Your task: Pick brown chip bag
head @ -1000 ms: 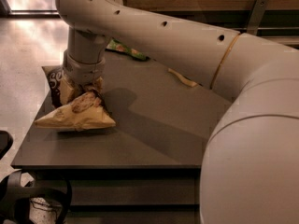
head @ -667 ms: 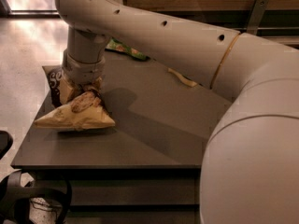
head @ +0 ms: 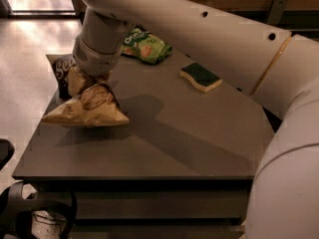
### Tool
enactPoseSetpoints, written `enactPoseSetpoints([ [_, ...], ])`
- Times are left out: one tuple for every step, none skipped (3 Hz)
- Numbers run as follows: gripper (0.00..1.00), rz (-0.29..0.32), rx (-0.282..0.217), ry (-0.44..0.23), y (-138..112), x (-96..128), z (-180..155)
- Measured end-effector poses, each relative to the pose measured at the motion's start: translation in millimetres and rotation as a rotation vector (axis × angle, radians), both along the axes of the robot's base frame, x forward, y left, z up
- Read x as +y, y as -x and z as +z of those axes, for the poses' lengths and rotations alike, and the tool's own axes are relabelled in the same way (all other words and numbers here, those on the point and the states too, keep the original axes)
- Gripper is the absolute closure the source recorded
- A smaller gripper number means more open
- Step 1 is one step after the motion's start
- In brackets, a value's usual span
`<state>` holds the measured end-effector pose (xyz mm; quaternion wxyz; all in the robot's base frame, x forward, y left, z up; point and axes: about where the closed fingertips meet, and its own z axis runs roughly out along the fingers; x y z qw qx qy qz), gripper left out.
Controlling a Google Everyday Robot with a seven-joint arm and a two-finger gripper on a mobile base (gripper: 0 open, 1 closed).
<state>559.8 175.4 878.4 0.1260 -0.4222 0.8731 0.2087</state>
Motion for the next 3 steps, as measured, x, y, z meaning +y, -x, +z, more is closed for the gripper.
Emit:
enactPoseSetpoints([
  [1.00, 0.081, -0.125, -0.187, -11.1, -29.7, 60.4],
  [1.00, 0.131, -0.182, -0.295, -16.7, -50.0, 85.4],
  [1.00, 0.154, -0.226, -0.385, -16.8, -67.9, 95.3],
])
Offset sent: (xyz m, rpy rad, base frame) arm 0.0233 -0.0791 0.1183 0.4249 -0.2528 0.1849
